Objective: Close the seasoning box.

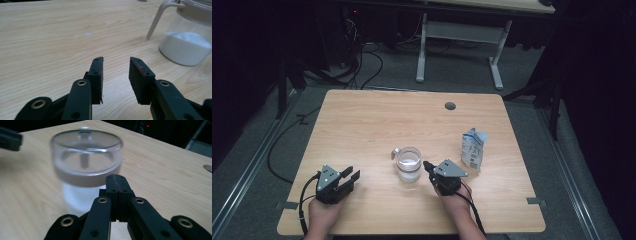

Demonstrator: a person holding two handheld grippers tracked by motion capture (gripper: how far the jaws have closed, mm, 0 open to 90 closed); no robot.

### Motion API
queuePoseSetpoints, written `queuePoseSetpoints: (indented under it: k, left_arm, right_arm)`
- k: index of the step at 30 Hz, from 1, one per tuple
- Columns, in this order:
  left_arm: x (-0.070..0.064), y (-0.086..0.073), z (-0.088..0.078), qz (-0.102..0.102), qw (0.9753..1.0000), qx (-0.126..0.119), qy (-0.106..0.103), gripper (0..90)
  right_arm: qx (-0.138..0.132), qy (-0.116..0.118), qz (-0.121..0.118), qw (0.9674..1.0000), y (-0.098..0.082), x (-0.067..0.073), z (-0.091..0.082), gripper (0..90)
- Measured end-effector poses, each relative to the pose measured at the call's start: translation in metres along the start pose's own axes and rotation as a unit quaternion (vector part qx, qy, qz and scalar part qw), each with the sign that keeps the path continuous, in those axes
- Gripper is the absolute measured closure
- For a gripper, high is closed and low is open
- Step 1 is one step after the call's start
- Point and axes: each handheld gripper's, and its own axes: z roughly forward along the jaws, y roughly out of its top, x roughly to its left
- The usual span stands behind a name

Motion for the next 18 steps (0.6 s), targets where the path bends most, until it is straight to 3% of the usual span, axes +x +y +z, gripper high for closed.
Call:
queuePoseSetpoints:
  k: [4, 9, 12, 15, 18]
  left_arm:
    - [0.002, 0.000, -0.001, -0.001, 1.0000, -0.001, 0.003, 64.5]
    - [0.005, 0.000, -0.002, -0.006, 1.0000, -0.002, 0.007, 64.6]
    - [0.005, 0.000, -0.002, -0.007, 0.9999, -0.003, 0.008, 64.6]
    - [0.005, 0.001, -0.003, -0.006, 0.9999, -0.003, 0.008, 64.6]
    - [0.005, 0.001, -0.003, -0.007, 0.9999, -0.005, 0.008, 64.6]
  right_arm:
    - [0.010, 0.002, 0.010, 0.9999, -0.001, -0.005, 0.015, 90.0]
    - [0.008, 0.009, 0.001, 0.9999, -0.002, 0.002, 0.010, 90.0]
    - [0.004, 0.030, -0.005, 0.9995, -0.003, 0.012, 0.001, 90.0]
    - [0.004, 0.058, -0.030, 0.9979, -0.004, 0.027, -0.004, 90.0]
    - [-0.003, 0.040, -0.019, 0.9990, -0.002, 0.023, -0.005, 90.0]
